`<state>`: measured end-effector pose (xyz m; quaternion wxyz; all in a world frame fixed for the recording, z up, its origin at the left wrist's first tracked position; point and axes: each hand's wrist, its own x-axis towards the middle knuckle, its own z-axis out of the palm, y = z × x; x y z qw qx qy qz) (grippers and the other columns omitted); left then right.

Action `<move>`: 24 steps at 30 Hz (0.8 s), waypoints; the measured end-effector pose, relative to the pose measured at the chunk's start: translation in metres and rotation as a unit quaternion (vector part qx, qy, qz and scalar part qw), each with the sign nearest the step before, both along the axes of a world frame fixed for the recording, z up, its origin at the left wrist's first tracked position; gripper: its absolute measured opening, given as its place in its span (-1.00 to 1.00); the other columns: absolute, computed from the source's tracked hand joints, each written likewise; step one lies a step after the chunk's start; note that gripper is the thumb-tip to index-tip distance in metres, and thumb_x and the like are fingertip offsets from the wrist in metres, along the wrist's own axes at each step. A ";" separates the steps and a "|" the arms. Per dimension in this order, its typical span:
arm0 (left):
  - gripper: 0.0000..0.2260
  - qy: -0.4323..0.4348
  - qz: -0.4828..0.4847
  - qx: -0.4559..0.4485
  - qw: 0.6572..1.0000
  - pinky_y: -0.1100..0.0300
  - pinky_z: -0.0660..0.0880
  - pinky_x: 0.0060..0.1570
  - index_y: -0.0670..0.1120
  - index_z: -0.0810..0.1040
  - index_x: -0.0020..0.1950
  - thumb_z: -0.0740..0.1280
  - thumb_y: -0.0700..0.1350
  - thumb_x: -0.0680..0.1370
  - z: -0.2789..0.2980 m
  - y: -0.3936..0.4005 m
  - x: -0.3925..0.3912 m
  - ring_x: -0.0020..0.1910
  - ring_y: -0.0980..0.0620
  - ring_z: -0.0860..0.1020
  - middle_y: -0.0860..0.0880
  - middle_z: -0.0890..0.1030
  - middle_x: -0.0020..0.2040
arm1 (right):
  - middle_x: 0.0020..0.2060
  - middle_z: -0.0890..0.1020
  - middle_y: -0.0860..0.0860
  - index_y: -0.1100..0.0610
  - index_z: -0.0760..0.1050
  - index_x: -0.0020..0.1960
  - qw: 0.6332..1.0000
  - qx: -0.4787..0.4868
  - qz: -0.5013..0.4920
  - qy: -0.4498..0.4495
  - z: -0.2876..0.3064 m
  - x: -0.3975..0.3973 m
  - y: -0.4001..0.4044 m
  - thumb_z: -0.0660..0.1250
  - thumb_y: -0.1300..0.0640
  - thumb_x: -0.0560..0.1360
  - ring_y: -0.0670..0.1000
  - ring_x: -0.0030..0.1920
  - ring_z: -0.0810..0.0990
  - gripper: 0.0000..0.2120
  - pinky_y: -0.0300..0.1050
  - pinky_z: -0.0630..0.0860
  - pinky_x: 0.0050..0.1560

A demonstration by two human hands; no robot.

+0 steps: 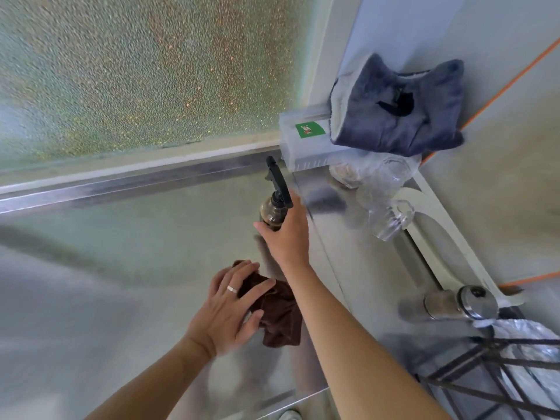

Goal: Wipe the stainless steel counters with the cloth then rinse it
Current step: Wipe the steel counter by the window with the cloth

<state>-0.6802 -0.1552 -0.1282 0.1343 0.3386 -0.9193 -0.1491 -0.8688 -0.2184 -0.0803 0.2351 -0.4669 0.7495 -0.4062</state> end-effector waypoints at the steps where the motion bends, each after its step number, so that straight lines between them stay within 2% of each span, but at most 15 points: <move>1: -0.53 0.001 -0.015 0.001 1.000 -0.21 0.25 0.46 0.08 0.43 0.52 0.04 0.15 0.67 0.001 0.001 0.000 0.49 -0.21 0.36 -0.18 0.39 0.49 | 0.25 0.55 -0.06 0.01 0.36 0.41 1.000 -0.008 -0.017 0.007 0.001 0.000 0.000 0.61 -0.01 0.39 0.00 0.28 0.53 -0.31 -0.04 0.53 0.29; 5: -0.52 0.007 -0.018 0.022 1.000 -0.15 0.29 0.41 0.08 0.43 0.52 0.09 0.18 0.64 0.005 -0.002 -0.003 0.44 -0.19 0.42 -0.13 0.41 0.47 | 0.11 0.52 -0.12 0.00 0.42 0.34 0.989 -0.026 -0.144 -0.001 0.005 -0.025 0.032 0.59 0.04 0.40 -0.08 0.13 0.52 -0.41 -0.15 0.57 0.20; 7: -0.52 0.004 0.011 0.038 0.999 -0.09 0.28 0.40 0.09 0.42 0.51 0.13 0.18 0.61 0.004 -0.004 -0.005 0.39 -0.17 0.45 -0.09 0.40 0.46 | 0.20 0.44 -0.09 0.04 0.40 0.42 0.975 -0.023 -0.221 -0.008 0.003 -0.049 0.061 0.60 0.09 0.40 -0.13 0.12 0.46 -0.34 -0.34 0.46 0.19; 9: -0.53 0.000 0.032 0.036 0.999 -0.06 0.30 0.38 0.08 0.45 0.48 0.12 0.17 0.61 0.001 -0.004 -0.009 0.37 -0.18 0.45 -0.08 0.41 0.44 | 0.30 0.40 0.02 0.12 0.37 0.50 0.955 -0.001 -0.297 -0.004 0.003 -0.075 0.088 0.60 0.11 0.42 -0.09 0.13 0.43 -0.27 -0.42 0.33 0.18; 11: -0.57 0.009 0.055 0.022 0.998 -0.07 0.33 0.33 0.05 0.53 0.39 0.11 0.16 0.62 0.001 -0.004 -0.016 0.33 -0.18 0.45 -0.09 0.44 0.40 | 0.32 0.40 0.13 0.22 0.35 0.51 0.932 0.023 -0.361 0.017 0.003 -0.099 0.106 0.60 0.13 0.43 0.04 0.17 0.46 -0.25 -0.35 0.32 0.14; 14: -0.70 0.062 0.160 0.023 0.985 -0.10 0.40 0.16 -0.03 0.62 0.13 0.17 0.07 0.62 0.007 -0.011 -0.036 0.18 -0.20 0.47 -0.11 0.50 0.22 | 0.39 0.37 0.25 0.34 0.23 0.54 0.909 0.024 -0.415 0.029 0.004 -0.123 0.110 0.58 0.18 0.44 0.25 0.35 0.44 -0.18 -0.12 0.36 0.29; 16: -0.83 0.116 0.276 0.083 0.950 -0.09 0.42 0.07 -0.09 0.58 -0.01 0.25 -0.04 0.64 0.018 -0.019 -0.054 0.08 -0.23 0.45 -0.14 0.49 0.08 | 0.47 0.32 0.27 0.32 0.12 0.59 0.902 0.018 -0.431 0.014 0.004 -0.129 0.106 0.58 0.20 0.44 0.29 0.41 0.40 -0.10 -0.01 0.39 0.36; 17: -0.86 0.149 0.334 0.125 0.922 -0.07 0.42 0.03 -0.12 0.54 -0.04 0.28 -0.09 0.65 0.024 -0.024 -0.061 0.03 -0.24 0.45 -0.17 0.48 0.02 | 0.50 0.28 0.28 0.31 0.07 0.61 0.902 0.022 -0.431 0.007 0.002 -0.128 0.106 0.58 0.20 0.43 0.30 0.43 0.38 -0.05 0.03 0.40 0.37; 20: -0.80 0.224 0.480 0.216 0.820 -0.03 0.39 -0.05 -0.16 0.43 -0.07 0.23 -0.08 0.68 0.040 -0.032 -0.071 -0.06 -0.23 0.47 -0.20 0.49 -0.09 | 0.58 0.10 0.30 0.35 -0.09 0.64 0.908 0.023 -0.419 0.001 0.001 -0.105 0.115 0.56 0.15 0.46 0.32 0.54 0.21 0.04 0.12 0.30 0.54; 21: -0.77 0.232 0.488 0.229 0.810 -0.02 0.37 -0.08 -0.16 0.40 -0.08 0.18 -0.06 0.70 0.044 -0.032 -0.071 -0.08 -0.23 0.48 -0.19 0.50 -0.13 | 0.60 0.06 0.31 0.35 -0.09 0.65 0.909 0.013 -0.416 0.009 0.002 -0.092 0.120 0.52 0.16 0.49 0.31 0.56 0.16 0.00 0.13 0.25 0.57; 22: -0.74 0.230 0.468 0.231 0.821 -0.02 0.35 -0.12 -0.14 0.38 -0.10 0.13 -0.03 0.71 0.046 -0.030 -0.069 -0.13 -0.22 0.48 -0.16 0.50 -0.18 | 0.61 0.06 0.30 0.34 -0.04 0.64 0.912 -0.004 -0.408 0.033 0.004 -0.076 0.126 0.48 0.20 0.51 0.30 0.56 0.16 -0.08 0.13 0.23 0.57; 24: -0.68 0.202 0.377 0.199 0.881 -0.04 0.36 -0.18 -0.11 0.35 -0.14 0.03 0.03 0.70 0.047 -0.024 -0.059 -0.20 -0.22 0.47 -0.12 0.49 -0.26 | 0.61 0.12 0.26 0.29 0.15 0.60 0.928 -0.051 -0.358 0.094 0.005 -0.040 0.136 0.40 0.31 0.52 0.27 0.55 0.23 -0.27 0.17 0.29 0.53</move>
